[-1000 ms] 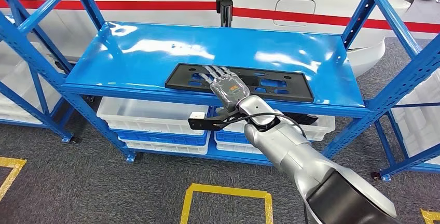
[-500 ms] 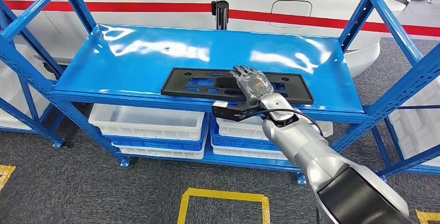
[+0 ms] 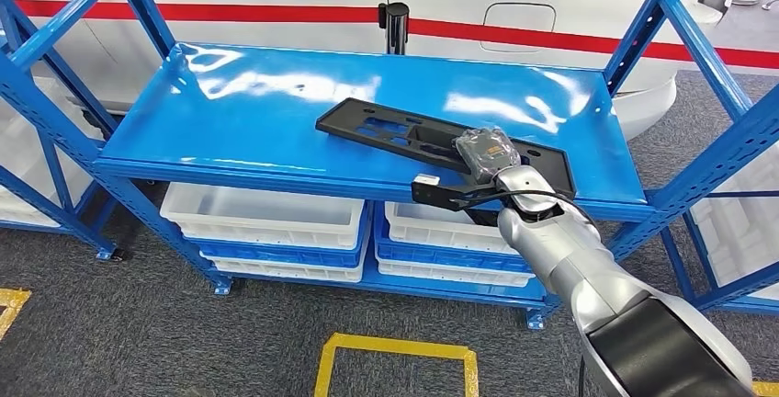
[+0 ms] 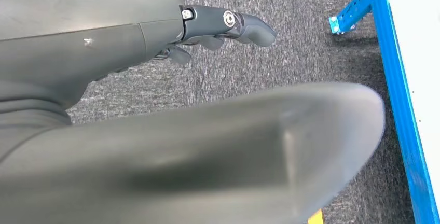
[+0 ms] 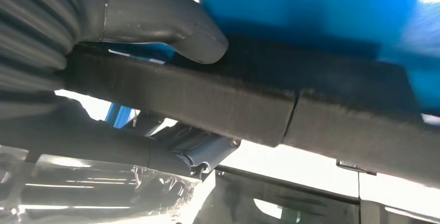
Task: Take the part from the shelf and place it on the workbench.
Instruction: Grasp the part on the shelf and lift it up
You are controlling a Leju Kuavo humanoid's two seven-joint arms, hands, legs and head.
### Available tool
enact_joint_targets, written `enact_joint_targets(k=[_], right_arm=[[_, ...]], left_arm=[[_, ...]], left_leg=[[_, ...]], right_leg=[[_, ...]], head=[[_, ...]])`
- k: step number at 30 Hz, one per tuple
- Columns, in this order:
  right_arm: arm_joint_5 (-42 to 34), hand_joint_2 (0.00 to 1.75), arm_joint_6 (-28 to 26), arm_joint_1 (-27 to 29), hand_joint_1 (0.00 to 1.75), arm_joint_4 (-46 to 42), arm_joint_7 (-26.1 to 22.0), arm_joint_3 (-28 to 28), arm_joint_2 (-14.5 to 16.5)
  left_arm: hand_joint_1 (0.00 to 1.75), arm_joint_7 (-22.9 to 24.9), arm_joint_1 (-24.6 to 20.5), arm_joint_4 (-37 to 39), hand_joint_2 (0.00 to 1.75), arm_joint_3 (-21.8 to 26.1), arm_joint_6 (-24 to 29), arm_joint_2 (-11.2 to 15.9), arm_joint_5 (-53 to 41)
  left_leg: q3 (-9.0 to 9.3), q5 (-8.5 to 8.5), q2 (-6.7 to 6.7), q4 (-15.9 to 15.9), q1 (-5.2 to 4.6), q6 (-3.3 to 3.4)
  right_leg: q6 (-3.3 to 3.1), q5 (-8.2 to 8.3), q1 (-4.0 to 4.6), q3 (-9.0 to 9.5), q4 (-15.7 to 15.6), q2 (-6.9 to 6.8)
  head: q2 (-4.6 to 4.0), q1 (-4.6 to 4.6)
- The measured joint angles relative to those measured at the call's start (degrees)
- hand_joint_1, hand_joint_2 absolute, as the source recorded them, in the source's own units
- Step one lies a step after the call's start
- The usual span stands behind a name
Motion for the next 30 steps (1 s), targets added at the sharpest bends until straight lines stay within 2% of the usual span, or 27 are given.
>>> enact_joint_targets(k=[4, 8, 10, 12, 14, 16, 18, 20, 21, 22, 23, 24, 25, 26, 27, 28, 30], right_arm=[[0.27, 1.75, -0.01, -0.55, 1.75, -0.08, -1.15, -0.65, -0.2], [-0.03, 1.75, -0.51, -0.81, 1.75, -0.43, -2.52, -1.16, -0.22], [-1.87, 1.75, -1.18, -0.79, 1.75, -1.06, -5.63, -1.8, -0.24], [-4.57, 1.75, -1.87, -0.59, 1.75, -2.38, -11.06, -2.73, -0.28], [-6.1, 1.75, -2.32, -0.3, 1.75, -4.21, -15.13, -3.39, -0.31], [-6.7, 1.75, -2.28, 0.05, 1.75, -6.21, -16.54, -3.79, -0.42], [-7.49, 1.75, -1.51, 0.53, 1.75, -8.09, -17.06, -4.09, -0.78], [-8.13, 1.75, -0.47, 1.34, 1.75, -9.65, -17.54, -4.23, -1.35], [-8.25, 1.75, -0.07, 1.92, 1.75, -10.29, -17.7, -4.23, -1.67], [-8.26, 1.75, 0.16, 2.6, 1.75, -10.85, -17.79, -4.22, -2.01], [-8.26, 1.75, 0.29, 3.26, 1.75, -11.32, -17.83, -4.2, -2.36], [-8.26, 1.75, 0.38, 3.78, 1.75, -11.75, -17.84, -4.19, -2.67], [-8.26, 1.75, 0.42, 4.15, 1.75, -12.13, -17.84, -4.16, -2.94], [-8.29, 1.75, 0.44, 4.36, 1.75, -12.43, -17.84, -4.14, -3.17], [-8.35, 1.75, 0.44, 4.49, 1.75, -12.68, -17.85, -4.09, -3.32], [-8.46, 1.75, 0.43, 4.56, 1.75, -12.87, -17.84, -4.04, -3.48], [-8.77, 1.75, 0.38, 4.69, 1.75, -13.08, -17.84, -3.97, -3.71]], left_arm=[[0.0, 0.8, 0.03, 0.0, 0.0, 1.08, -1.05, -0.08, 0.95], [0.0, 3.91, 0.18, 0.0, 0.0, 1.97, -4.14, -0.11, 1.03], [0.0, 6.84, 0.29, 0.0, 0.0, 2.2, -4.35, -0.08, 0.77], [0.0, 10.66, 0.32, 0.0, 0.0, 2.39, -3.61, -0.07, 0.26], [0.0, 13.4, 0.36, 0.0, 0.0, 2.49, -2.98, 0.03, -0.58], [0.0, 14.74, 0.4, 0.0, 0.0, 2.48, -2.69, 0.1, -1.38], [0.0, 15.45, 0.49, 0.0, 0.0, 2.46, -2.62, 0.06, -2.09], [0.0, 15.91, 0.63, 0.0, 0.0, 2.44, -2.67, 0.04, -2.65], [0.0, 16.04, 0.7, 0.0, 0.0, 2.43, -2.71, 0.03, -2.87], [0.0, 16.12, 0.79, 0.01, 0.0, 2.42, -2.72, -0.01, -3.12], [0.0, 16.22, 0.87, 0.01, 0.0, 2.4, -2.71, -0.08, -3.29], [0.0, 16.35, 0.91, 0.02, 0.0, 2.4, -2.69, -0.15, -3.45], [0.0, 16.49, 0.93, 0.03, 0.0, 2.39, -2.68, -0.21, -3.57], [0.0, 16.62, 0.94, 0.03, 0.0, 2.38, -2.69, -0.16, -3.59], [0.0, 16.71, 0.94, 0.04, 0.0, 2.37, -2.69, -0.13, -3.61], [0.0, 16.76, 0.94, 0.04, 0.0, 2.36, -2.68, -0.09, -3.64], [0.0, 16.82, 0.98, 0.07, 0.0, 2.34, -2.65, -0.11, -3.72]], left_leg=[[-0.01, -0.03, 0.0, -0.01, 0.07, -0.03], [-0.01, -0.03, 0.0, -0.04, 0.11, -0.04], [-0.01, -0.04, 0.02, -0.05, 0.13, -0.04], [-0.04, -0.08, 0.07, 0.0, 0.14, -0.01], [-0.08, -0.12, 0.05, 0.11, 0.07, 0.38], [0.24, 0.36, 0.11, -0.58, 0.26, 0.99], [0.83, 1.17, 0.32, -1.93, 0.79, 1.47], [0.99, 1.59, 0.44, -2.53, 1.15, 1.64], [0.88, 1.68, 0.46, -2.52, 1.27, 1.54], [0.74, 1.78, 0.46, -2.51, 1.45, 1.35], [0.58, 1.91, 0.45, -2.48, 1.72, 1.06], [0.38, 2.04, 0.44, -2.4, 2.1, 0.65], [0.13, 2.13, 0.42, -2.21, 2.48, 0.08], [-0.14, 2.21, 0.37, -1.97, 2.74, -0.57], [-0.38, 2.26, 0.33, -1.71, 2.84, -1.26], [-0.6, 2.31, 0.25, -1.32, 2.78, -1.85], [-0.86, 2.58, 0.06, -0.89, 2.67, -2.54]], right_leg=[[-0.01, -0.02, 0.08, -0.02, 0.0, 0.01], [-0.02, -0.03, 0.12, -0.03, 0.0, 0.01], [-0.03, -0.04, 0.15, -0.03, 0.0, 0.03], [-0.02, -0.03, 0.1, -0.03, -0.04, 0.06], [0.17, 0.08, -0.1, 0.0, -0.18, 0.07], [0.46, 0.1, -0.01, -0.01, -0.23, 0.01], [0.48, -1.49, 0.12, -1.13, 2.06, -0.1], [0.54, -4.78, -0.46, -4.18, 8.75, -0.16], [0.86, -6.18, -0.96, -5.84, 12.54, -0.17], [1.43, -6.92, -1.53, -6.95, 15.12, -0.2], [2.28, -6.74, -2.13, -7.04, 15.55, -0.25], [3.37, -5.69, -2.75, -5.97, 13.6, -0.38], [4.58, -4.08, -3.41, -3.76, 9.45, -0.63], [5.53, -2.75, -3.83, -1.49, 5.46, -0.86], [6.01, -1.55, -3.84, 0.08, 2.69, -0.87], [6.0, -1.06, -3.81, 0.91, 1.13, -0.8], [5.13, -0.93, -3.64, 0.4, 1.71, -0.36]], head=[[0.0, 0.01], [0.0, -0.01], [0.0, 0.01], [0.0, 0.01], [0.0, -0.02], [0.0, -0.05], [0.0, 0.09], [0.0, 0.33], [0.0, 0.39], [0.0, 0.41], [0.0, 0.41], [0.0, 0.43], [0.0, 0.44], [0.0, 0.52], [0.0, 0.61], [0.0, 0.68], [0.0, 0.57]])
